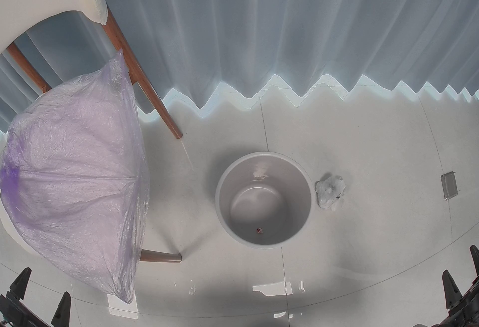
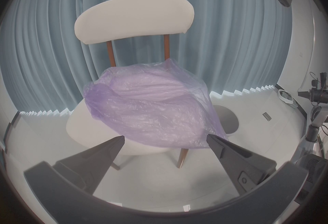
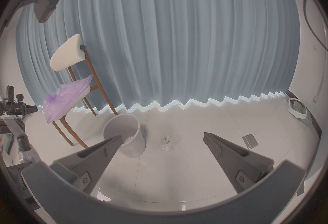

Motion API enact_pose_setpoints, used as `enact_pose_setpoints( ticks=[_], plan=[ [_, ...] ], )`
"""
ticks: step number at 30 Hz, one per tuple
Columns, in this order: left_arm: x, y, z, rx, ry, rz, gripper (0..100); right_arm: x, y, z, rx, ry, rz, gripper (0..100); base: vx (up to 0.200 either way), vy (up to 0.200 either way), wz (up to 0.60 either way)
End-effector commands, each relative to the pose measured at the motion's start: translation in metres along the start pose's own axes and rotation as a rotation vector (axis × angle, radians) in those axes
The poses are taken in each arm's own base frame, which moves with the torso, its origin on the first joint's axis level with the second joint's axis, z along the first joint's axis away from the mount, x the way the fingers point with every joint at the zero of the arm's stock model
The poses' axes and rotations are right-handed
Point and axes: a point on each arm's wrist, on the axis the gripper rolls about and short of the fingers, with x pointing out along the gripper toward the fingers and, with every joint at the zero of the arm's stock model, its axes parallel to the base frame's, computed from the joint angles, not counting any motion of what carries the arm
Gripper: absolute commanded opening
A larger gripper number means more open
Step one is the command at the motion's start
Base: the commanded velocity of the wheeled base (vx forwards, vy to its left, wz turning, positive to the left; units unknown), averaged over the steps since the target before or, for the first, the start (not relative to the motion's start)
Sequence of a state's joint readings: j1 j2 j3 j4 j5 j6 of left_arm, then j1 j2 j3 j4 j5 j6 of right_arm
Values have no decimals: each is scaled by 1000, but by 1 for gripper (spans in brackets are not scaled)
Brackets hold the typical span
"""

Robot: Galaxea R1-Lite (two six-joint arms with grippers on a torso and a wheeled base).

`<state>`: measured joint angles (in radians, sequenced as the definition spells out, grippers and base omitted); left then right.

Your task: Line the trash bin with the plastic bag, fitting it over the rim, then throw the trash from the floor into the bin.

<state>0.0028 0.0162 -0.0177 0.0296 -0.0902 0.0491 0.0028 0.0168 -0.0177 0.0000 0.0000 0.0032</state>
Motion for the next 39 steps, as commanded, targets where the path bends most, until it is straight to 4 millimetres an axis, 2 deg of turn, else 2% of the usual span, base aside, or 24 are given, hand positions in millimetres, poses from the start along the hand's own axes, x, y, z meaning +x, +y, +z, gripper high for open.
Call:
enact_pose_setpoints(
  ticks=[1, 5, 12, 19, 23, 26, 29, 30, 39],
  plan=[
    [0, 0, -3, 2, -22, 7, 100, 0, 0, -5, 0, -1, 0, 100, 0, 0, 0],
    [0, 1, 6, 6, -107, 19, 100, 0, 0, -5, 0, 1, 0, 100, 0, 0, 0],
    [0, 0, 7, 22, -118, -1, 100, 0, 0, -5, 0, -1, 0, 100, 0, 0, 0],
    [-9, -4, 28, -2, -170, -217, 100, 0, 0, -5, 0, -1, 8, 100, 0, 0, 0],
    [-9, -6, 60, -91, -117, -420, 100, 0, 0, -5, 0, -1, 14, 100, 0, 0, 0],
    [-2, -7, 84, -94, -79, -584, 100, 0, 0, -5, 0, -1, 16, 100, 0, 0, 0],
    [3, -7, 95, -97, -58, -658, 100, 0, 0, -5, 0, -1, 16, 100, 0, 0, 0],
    [10, -7, 102, -106, -27, -711, 100, 0, 0, -5, 0, -1, 17, 100, 0, 0, 0],
    [48, -6, 119, -120, 82, -804, 100, 0, 0, -5, -2, -1, 17, 100, 0, 0, 0]
  ],
)
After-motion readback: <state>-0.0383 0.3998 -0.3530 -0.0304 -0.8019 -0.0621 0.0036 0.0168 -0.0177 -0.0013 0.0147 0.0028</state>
